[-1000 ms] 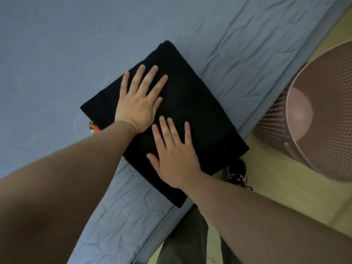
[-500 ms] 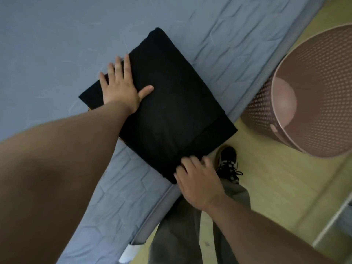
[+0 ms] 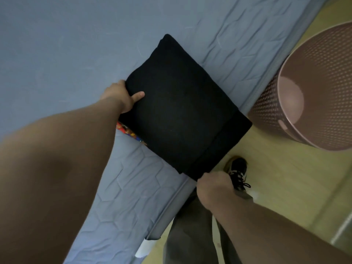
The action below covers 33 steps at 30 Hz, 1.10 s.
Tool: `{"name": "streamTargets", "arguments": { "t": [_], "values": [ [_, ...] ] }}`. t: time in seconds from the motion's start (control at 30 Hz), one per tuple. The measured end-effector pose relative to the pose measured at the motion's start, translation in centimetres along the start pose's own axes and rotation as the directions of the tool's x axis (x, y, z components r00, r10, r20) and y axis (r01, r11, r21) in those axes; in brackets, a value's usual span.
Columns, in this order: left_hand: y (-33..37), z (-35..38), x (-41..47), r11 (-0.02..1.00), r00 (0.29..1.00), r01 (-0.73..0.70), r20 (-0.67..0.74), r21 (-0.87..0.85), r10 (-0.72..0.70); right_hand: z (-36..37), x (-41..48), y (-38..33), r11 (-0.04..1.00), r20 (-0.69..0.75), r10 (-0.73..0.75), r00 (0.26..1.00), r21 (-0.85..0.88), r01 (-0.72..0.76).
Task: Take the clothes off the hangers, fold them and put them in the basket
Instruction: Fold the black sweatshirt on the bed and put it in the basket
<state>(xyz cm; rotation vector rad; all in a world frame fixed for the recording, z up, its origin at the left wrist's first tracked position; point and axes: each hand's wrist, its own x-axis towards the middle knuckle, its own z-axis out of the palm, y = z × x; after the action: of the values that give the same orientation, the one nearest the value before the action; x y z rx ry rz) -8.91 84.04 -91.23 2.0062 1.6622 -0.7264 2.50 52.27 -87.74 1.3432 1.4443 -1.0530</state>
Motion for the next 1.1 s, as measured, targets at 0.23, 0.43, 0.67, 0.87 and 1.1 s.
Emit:
{"name": "streamTargets", "arguments": {
  "t": [0.23, 0.43, 0.67, 0.87, 1.1],
  "values": [
    [1.7, -3.4, -1.7, 0.999, 0.998, 0.008, -0.056, 0.054, -0.005, -4.9, -1.9, 1.8, 0.93, -0.513, 0.093, 0.853, 0.351, 0.11],
    [0.6, -3.3, -3.3, 0.873, 0.859, 0.474, 0.278, -0.113, -0.43, -3.8, 0.6, 1.9, 0.088, 0.039, 0.794, 0.607, 0.98, -0.178],
    [0.8, -4.3, -3.3, 0.948, 0.987, 0.134, -0.049, -0.29, -0.154, -3.2, 1.7, -0.1, -0.554, 0.362, 0.465, 0.808, 0.831, -0.052],
    [-1.0, -1.9, -2.5, 0.83, 0.976, 0.177, -0.012, -0.528, -0.216, -4.5, 1.4, 0.5, -0.674, 0.358, 0.301, 0.884, 0.735, -0.069],
    [-0.7, -2.1, -2.0, 0.725, 0.961, 0.273, 0.14, -0.632, -0.24, -2.9, 1.7, 1.3, -0.713, 0.341, 0.067, 0.938, 0.674, -0.194]
  ]
}}
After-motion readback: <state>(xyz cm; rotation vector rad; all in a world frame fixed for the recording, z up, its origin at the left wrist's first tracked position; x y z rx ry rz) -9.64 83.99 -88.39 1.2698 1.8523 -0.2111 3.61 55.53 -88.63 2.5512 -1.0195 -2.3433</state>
